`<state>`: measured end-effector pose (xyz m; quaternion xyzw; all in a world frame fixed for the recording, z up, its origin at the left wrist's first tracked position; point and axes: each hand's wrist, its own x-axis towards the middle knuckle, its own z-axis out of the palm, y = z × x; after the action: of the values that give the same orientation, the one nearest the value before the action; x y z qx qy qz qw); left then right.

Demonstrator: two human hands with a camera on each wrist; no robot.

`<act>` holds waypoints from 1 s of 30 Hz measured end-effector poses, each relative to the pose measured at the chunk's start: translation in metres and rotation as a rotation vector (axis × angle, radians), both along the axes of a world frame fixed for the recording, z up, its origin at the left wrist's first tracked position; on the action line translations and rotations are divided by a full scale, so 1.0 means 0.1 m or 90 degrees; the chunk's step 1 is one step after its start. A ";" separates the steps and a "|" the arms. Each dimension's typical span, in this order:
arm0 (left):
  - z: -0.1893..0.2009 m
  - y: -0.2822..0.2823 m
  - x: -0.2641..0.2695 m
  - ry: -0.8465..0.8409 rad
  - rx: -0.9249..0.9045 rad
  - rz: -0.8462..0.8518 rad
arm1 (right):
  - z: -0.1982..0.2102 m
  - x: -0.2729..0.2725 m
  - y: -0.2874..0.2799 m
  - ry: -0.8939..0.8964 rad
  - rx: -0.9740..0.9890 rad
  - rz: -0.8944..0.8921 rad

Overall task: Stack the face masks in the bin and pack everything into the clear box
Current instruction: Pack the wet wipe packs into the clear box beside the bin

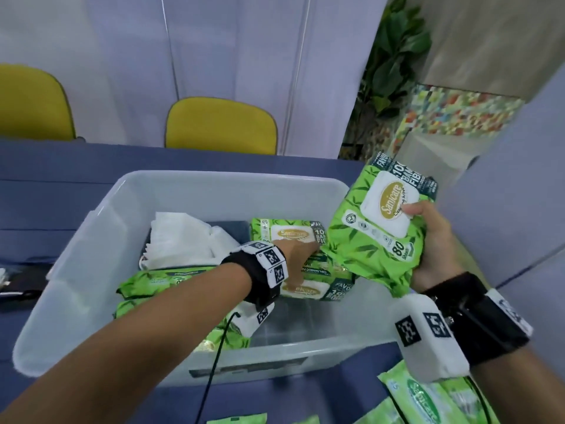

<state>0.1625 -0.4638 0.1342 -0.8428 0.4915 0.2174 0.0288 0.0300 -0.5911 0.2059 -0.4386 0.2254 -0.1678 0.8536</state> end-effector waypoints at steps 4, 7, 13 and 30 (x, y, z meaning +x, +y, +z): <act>-0.26 -0.06 0.01 -0.035 0.010 -0.027 | -0.07 0.00 -0.06 -0.002 -0.001 -0.001; -0.44 -0.05 0.01 -0.090 -0.014 -0.039 | -0.12 -0.02 -0.07 0.003 0.001 0.000; -0.48 -0.02 -0.01 -0.242 0.010 -0.069 | -0.17 -0.07 -0.05 0.026 0.013 0.005; -0.27 0.23 -0.29 -0.038 -0.024 0.083 | -0.31 -0.23 0.30 0.151 -0.136 -0.124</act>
<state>0.1334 -0.4407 0.1076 -0.8796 0.4383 0.1845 0.0135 0.0073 -0.5607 0.1754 -0.5192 0.3468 -0.2199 0.7495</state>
